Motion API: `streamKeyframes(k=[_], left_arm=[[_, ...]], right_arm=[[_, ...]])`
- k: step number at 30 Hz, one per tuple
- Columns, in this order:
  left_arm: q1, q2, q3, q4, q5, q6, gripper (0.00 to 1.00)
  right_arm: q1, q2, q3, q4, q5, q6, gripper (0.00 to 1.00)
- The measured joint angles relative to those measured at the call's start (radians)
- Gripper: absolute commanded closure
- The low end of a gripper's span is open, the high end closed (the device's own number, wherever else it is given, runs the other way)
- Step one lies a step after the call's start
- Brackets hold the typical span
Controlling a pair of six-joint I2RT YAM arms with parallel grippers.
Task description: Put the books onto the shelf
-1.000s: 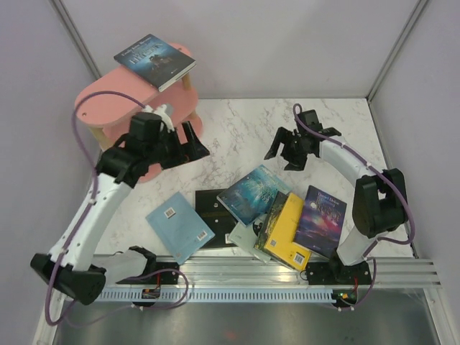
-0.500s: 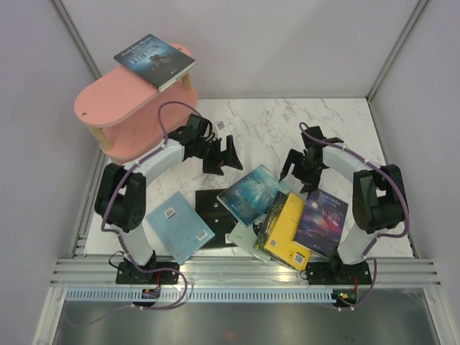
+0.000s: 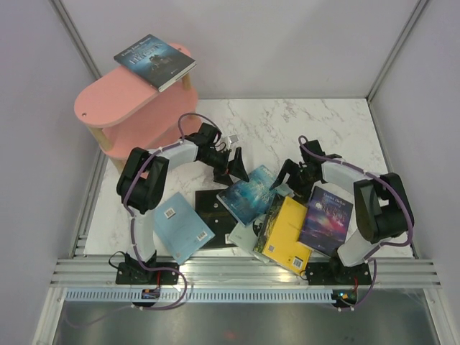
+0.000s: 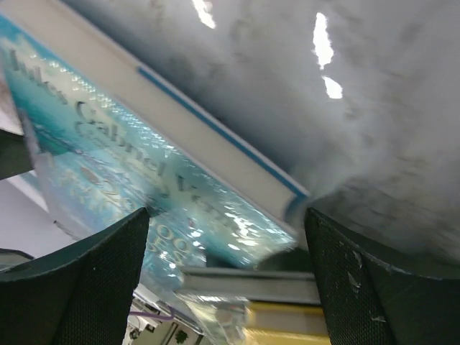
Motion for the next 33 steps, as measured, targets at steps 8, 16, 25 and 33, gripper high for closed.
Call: streamKeyframes(k=[8,16,25,33], left_arm=[[0.009,-0.004,-0.089,0.100,0.113,0.045,0.00],[0.011,-0.034,-0.267,0.370,0.206,-0.098,0.05],[0.026,-0.042,-0.353,0.552,0.172,-0.361,0.61],[0.036,-0.074,-0.427,0.751,0.180,-0.576,0.98]], right_arm=[[0.091,0.110,0.068,0.108,-0.071,0.089,0.13],[0.097,0.194,0.163,0.113,-0.084,0.094,0.17],[0.087,0.190,0.132,0.195,-0.116,0.095,0.20],[0.072,0.135,0.027,0.363,-0.145,0.144,0.20]])
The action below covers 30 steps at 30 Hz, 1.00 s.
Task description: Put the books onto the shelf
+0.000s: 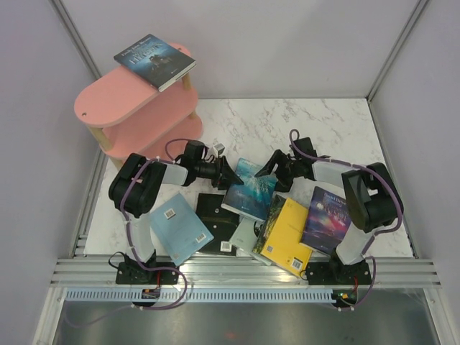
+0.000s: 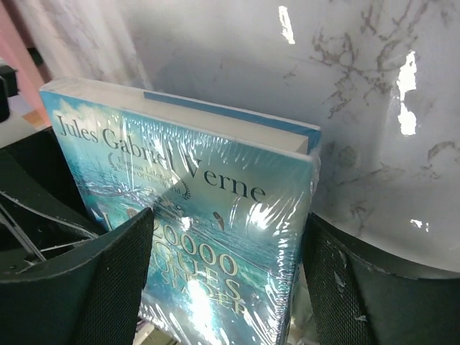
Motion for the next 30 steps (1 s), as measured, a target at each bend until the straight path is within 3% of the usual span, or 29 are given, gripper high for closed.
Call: streamKeyframes(k=[5,9,15,19,24,30], left_arm=[[-0.003,-0.021,-0.064,0.254,0.018,-0.235,0.98],[-0.034,-0.124,-0.058,0.272,0.008,-0.277,0.98],[-0.093,-0.381,0.061,0.056,0.001,-0.214,0.98],[-0.093,-0.500,0.180,-0.158,-0.015,-0.125,0.98],[-0.079,-0.529,0.427,-0.478,-0.089,0.021,0.98],[0.016,-0.510,0.759,-0.644,-0.158,0.075,0.98]], right_arm=[[-0.008,-0.067,-0.042,0.087,0.004,0.034,0.12],[-0.044,-0.175,-0.042,0.114,-0.013,0.061,0.06],[-0.181,-0.444,-0.041,0.166,-0.037,0.126,0.05],[-0.205,-0.549,-0.042,0.167,-0.013,0.191,0.03],[-0.217,-0.584,-0.042,0.169,0.000,0.272,0.02],[-0.220,-0.559,-0.044,0.174,-0.005,0.334,0.03]])
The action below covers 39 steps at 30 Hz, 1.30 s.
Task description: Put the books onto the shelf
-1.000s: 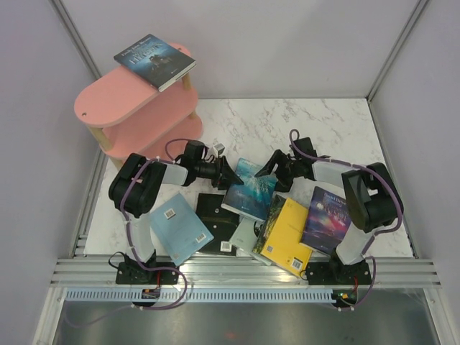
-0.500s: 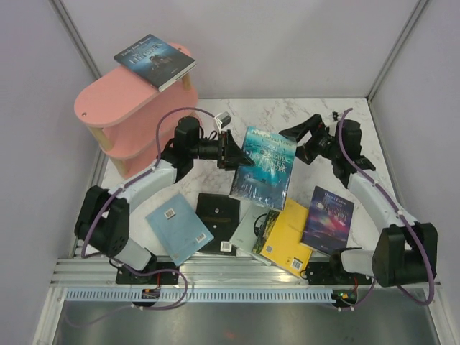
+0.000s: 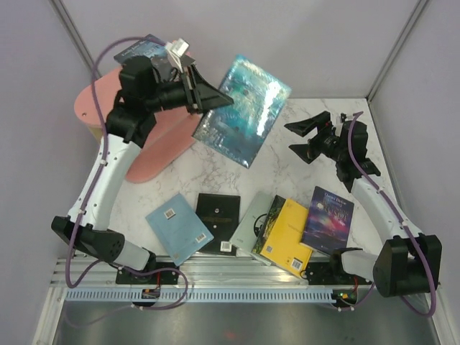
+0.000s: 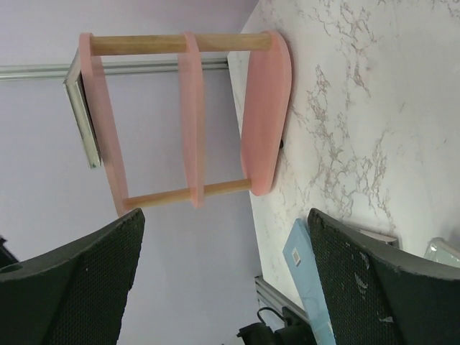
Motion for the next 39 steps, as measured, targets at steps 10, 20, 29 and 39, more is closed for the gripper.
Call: streamKeyframes(k=[10,20,29,39], left_arm=[[0.365,0.133,0.452,0.026,-0.145,-0.137,0.98],[0.403,0.224,0.443,0.016,-0.586,-0.284,0.98],[0.437,0.222,0.380,-0.012,-0.816,-0.332,0.98],[0.431,0.222,0.184,0.048,-0.868,-0.428,0.98]], right_arm=[[0.006,-0.002,-0.082,0.047,-0.014,0.065,0.03],[0.011,-0.009,-0.106,0.068,-0.022,0.083,0.04],[0.014,-0.019,-0.127,0.074,-0.029,0.085,0.04],[0.048,-0.018,-0.129,0.093,-0.037,0.086,0.06]])
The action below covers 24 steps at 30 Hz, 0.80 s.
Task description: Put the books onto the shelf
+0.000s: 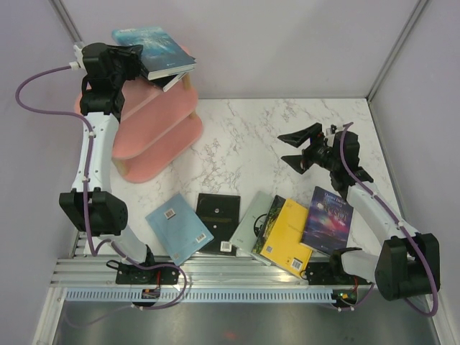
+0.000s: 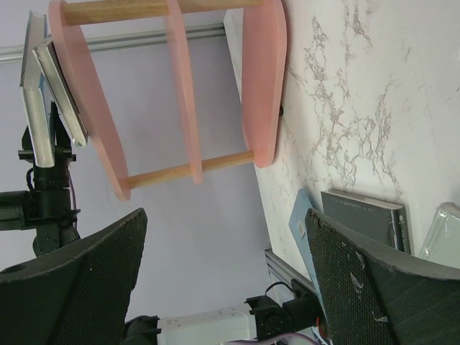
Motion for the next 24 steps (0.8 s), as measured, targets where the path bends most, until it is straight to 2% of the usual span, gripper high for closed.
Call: streamKeyframes(k=[12,19,21,24], left_arm=[[-0.005,0.001,-0.007,0.035,-0.087,-0.033,0.98],[-0.020,-0.011,-0.032,0.033,-0.129,-0.032,0.78],[-0.025,-0.020,-0.046,0.033,-0.135,-0.033,0.65],[-0.027,-0.021,-0.046,0.031,-0.134,-0.030,0.60]], right_arm=[[0.019,0.026,-0.006,0.020,-0.008,0.000,0.07],[0.033,0.065,-0.006,0.039,-0.011,0.002,0.07],[0.035,0.077,-0.006,0.048,-0.011,0.004,0.08],[0.039,0.096,-0.006,0.062,-0.011,0.007,0.08]])
